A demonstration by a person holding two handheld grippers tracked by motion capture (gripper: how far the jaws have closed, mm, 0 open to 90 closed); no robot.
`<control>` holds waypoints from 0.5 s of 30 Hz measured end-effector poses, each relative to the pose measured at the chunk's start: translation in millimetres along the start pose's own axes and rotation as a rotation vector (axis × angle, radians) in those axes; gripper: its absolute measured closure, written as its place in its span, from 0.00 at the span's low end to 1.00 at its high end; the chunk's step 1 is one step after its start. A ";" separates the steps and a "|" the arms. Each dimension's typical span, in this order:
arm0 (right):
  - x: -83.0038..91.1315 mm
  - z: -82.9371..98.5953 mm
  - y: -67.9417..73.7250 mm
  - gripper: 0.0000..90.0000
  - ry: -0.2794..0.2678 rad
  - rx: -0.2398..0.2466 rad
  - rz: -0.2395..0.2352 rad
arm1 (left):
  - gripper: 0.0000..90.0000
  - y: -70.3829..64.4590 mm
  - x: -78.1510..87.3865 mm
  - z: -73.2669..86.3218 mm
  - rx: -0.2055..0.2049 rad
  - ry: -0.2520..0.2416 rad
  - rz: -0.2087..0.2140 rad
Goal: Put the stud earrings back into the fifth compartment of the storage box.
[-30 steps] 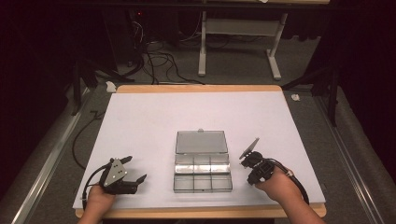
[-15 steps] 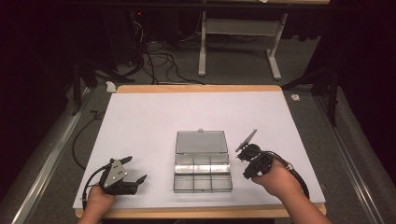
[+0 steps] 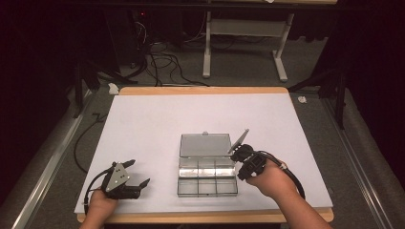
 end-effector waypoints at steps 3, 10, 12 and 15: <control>-2.3 -9.3 3.9 0.96 -0.005 0.027 -0.003 | 0.17 -0.5 0.3 0.1 -0.010 0.000 0.001; -6.3 -22.3 11.8 0.96 -0.002 0.035 -0.011 | 0.17 -0.7 0.2 0.1 -0.009 0.000 0.002; -9.1 -29.2 15.9 0.96 0.003 0.055 -0.012 | 0.17 0.0 -0.3 0.0 0.000 0.004 0.004; -12.1 -36.0 17.8 0.96 -0.007 0.094 -0.015 | 0.17 -0.5 0.3 0.1 -0.009 0.000 0.002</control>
Point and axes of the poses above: each handheld gripper's, and its own axes: x roughly backward along the jaws, z roughly out of its underside, y roughly to its left, the point moved 3 cm from there along -x, roughly forward along the jaws, and after that the axes turned 14 degrees about x, right-handed, at the moved point
